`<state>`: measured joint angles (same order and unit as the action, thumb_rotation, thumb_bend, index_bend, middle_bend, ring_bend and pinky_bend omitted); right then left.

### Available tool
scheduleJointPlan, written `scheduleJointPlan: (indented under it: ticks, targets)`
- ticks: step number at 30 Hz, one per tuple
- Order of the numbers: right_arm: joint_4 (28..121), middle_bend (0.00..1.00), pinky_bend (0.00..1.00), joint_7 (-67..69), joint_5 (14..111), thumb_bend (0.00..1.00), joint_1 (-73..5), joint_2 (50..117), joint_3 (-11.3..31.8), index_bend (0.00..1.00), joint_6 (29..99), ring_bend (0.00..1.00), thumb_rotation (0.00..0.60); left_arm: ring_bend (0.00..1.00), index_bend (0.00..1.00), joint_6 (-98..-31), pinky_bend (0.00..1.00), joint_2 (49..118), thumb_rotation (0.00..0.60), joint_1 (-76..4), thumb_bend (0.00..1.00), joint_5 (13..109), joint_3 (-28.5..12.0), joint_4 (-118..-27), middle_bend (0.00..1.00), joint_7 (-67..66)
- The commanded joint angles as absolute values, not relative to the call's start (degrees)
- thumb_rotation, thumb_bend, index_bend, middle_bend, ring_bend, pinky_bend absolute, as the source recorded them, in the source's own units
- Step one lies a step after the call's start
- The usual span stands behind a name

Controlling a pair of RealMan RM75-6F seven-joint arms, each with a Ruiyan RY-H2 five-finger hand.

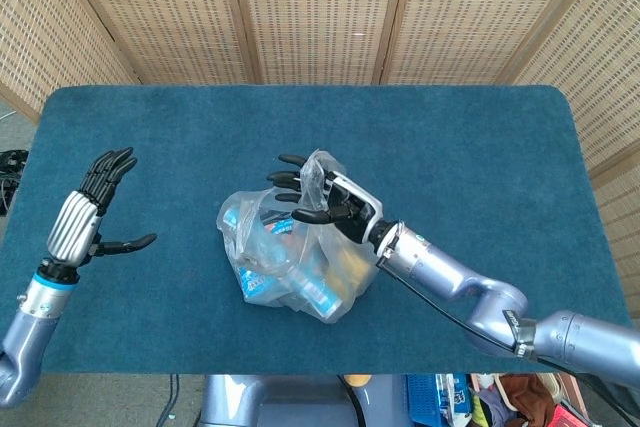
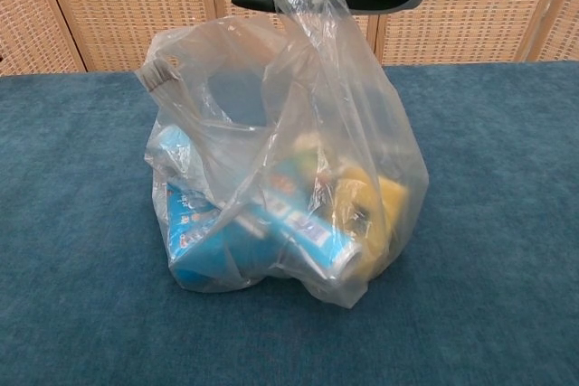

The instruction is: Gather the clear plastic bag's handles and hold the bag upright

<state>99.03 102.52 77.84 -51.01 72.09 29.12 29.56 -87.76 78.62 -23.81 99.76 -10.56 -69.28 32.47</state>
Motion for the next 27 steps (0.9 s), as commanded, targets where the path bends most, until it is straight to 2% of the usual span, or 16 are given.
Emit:
scheduleJointPlan:
  ticks: [1,10,27]
  targets:
    - [98.9,0.25,0.14,102.1,77.3,0.16,-51.2,72.0,29.2,0.12,29.3,0.14,0.600,0.00,0.00,-91.9,0.00,83.0,0.600,-27.4,0.09,103.4,-10.8,-62.8,0.00,35.0]
    - [98.4,0.25,0.15,100.8,75.4,0.17,-51.7,72.4,29.3,0.12,28.6,0.14,0.600,0.00,0.00,-92.1,0.00,86.1,0.600,-32.7,0.09,106.3,-9.6,-56.5,0.00,34.1]
    - [97.1,0.25,0.14,97.9,72.8,0.17,-51.8,74.5,30.0,0.12,27.2,0.14,0.600,0.00,0.00,-89.8,0.00,93.4,0.600,-37.3,0.09,102.6,-8.8,-56.1,0.00,30.8]
